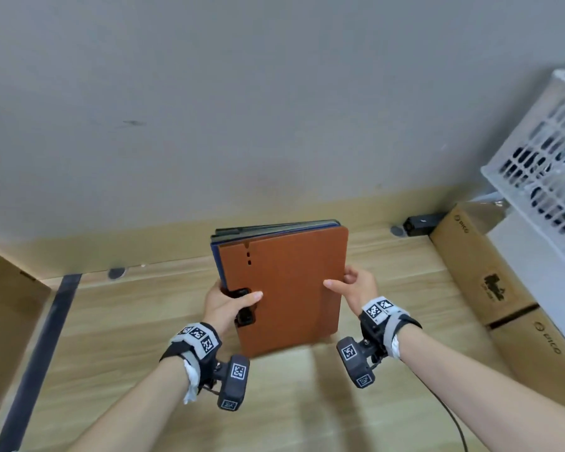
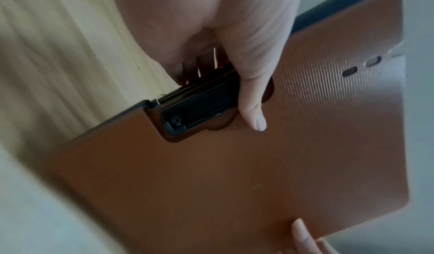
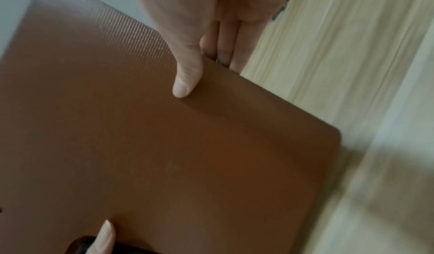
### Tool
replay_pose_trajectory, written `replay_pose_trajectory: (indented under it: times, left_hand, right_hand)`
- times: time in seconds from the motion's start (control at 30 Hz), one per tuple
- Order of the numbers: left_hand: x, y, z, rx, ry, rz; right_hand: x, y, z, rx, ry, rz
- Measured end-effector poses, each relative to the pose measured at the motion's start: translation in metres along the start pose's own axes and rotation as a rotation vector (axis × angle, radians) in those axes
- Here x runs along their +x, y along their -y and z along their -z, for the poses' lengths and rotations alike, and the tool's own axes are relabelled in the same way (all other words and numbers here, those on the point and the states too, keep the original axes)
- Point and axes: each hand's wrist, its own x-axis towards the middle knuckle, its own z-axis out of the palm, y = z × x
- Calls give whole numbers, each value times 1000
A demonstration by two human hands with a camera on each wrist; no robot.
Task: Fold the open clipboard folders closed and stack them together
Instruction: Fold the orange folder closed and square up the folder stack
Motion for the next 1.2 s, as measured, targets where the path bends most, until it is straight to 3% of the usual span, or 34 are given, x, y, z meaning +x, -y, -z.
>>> replay_pose_trajectory:
  times: [0.2,0.4,0.6,0.83,1.03,1.2]
  left_hand:
    - [-24,21,-30,103,16,-33]
    - [-50,7,-16,146,102,-65]
    - [-65,-2,-19,202,-37,-186]
    - [-77,-14,-29,181,-127,-216]
    - [-89,-17,-38,-10,-154,-234]
    - [-83,-33,-50,-151,-262,-112]
  right_hand:
    - [-4,-29,23,8,52,26]
    - [-25,-2,37,180,234,89]
    - [-35,15,40,148,175,289]
    - [-32,23,41,209,191,356]
    - [-32,26,47,161,186,360]
    - [-26,42,40,435,172,205]
